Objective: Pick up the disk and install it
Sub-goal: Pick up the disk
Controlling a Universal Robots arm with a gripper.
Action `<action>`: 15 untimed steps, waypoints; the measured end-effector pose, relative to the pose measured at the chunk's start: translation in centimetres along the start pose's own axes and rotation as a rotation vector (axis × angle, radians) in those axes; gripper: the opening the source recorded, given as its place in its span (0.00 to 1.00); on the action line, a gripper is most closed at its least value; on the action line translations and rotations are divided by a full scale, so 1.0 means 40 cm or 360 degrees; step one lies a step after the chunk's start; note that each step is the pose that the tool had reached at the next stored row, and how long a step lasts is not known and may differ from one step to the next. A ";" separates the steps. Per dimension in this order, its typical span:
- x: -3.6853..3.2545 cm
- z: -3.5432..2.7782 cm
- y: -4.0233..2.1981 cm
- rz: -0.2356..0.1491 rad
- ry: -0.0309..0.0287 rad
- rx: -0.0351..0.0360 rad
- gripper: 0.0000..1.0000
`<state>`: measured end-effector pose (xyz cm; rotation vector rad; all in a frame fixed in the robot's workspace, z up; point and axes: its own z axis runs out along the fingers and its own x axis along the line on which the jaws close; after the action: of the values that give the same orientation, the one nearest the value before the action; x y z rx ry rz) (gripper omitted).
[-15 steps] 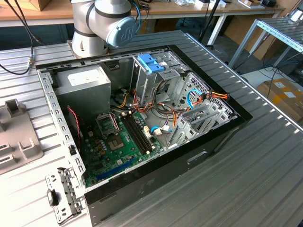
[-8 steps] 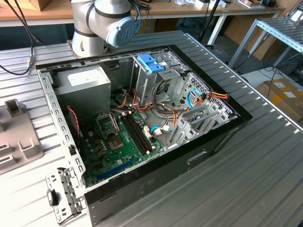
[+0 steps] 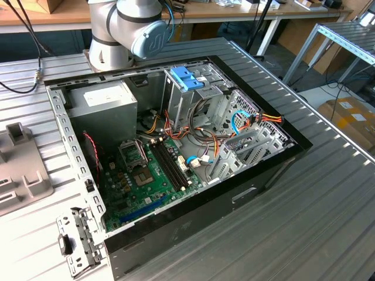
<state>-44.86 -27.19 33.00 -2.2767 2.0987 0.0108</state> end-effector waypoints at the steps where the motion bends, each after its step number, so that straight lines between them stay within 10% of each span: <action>1: -0.003 0.001 0.006 0.0000 0.00000 0.0000 0.48; 11: -0.020 0.014 0.036 0.0000 -0.00022 0.0000 0.48; 15: -0.001 0.025 0.040 0.0000 -0.00022 0.0000 0.48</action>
<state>-46.43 -27.24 31.96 -2.2760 2.0980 0.0123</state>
